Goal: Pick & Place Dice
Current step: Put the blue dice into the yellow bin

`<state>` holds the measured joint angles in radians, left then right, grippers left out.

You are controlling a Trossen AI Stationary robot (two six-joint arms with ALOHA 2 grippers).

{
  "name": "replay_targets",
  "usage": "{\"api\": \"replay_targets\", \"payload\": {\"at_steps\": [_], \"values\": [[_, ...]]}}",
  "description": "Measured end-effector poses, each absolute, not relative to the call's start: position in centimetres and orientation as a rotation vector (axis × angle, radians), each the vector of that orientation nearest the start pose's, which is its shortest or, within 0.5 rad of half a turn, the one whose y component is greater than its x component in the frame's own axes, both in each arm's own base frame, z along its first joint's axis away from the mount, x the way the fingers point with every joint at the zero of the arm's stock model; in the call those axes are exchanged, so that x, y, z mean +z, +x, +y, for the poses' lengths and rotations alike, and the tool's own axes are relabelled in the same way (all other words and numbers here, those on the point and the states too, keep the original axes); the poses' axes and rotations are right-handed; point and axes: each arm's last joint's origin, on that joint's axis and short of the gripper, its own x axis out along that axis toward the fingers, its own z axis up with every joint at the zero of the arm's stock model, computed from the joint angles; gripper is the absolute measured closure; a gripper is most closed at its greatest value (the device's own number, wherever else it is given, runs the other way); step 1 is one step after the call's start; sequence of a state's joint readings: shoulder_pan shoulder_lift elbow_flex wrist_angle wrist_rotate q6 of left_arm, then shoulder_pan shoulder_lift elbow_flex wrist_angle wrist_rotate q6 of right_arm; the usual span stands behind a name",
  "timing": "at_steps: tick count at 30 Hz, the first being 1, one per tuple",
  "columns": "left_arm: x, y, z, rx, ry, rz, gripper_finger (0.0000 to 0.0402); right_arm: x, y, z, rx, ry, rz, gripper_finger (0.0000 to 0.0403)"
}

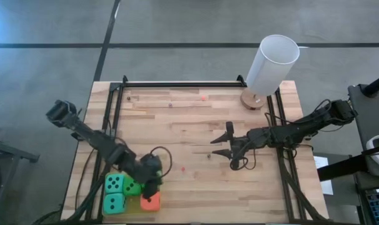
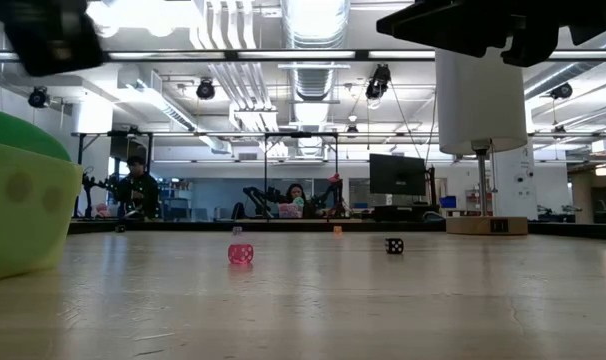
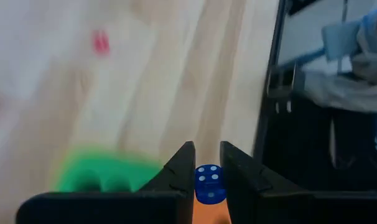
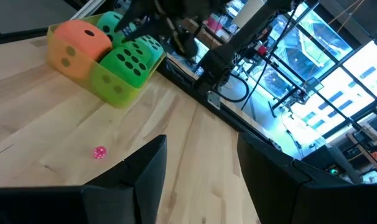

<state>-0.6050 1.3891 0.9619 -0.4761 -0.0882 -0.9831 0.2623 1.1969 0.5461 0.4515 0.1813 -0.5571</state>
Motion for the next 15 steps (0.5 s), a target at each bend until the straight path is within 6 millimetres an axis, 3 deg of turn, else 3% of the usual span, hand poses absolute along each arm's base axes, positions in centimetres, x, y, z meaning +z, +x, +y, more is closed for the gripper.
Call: {"api": "replay_targets", "payload": {"at_steps": [9, 15], "values": [[23.7, 20.8, -18.0, 0.014, -0.849, 1.202, 0.0344, 23.0, 24.2, 6.0, 0.133, -0.599, 0.167, 0.0209], [23.4, 19.9, -18.3, 0.081, -0.921, 1.313, 0.0344, 23.0, 24.2, 6.0, 0.133, -0.599, 0.167, 0.0209]]}}
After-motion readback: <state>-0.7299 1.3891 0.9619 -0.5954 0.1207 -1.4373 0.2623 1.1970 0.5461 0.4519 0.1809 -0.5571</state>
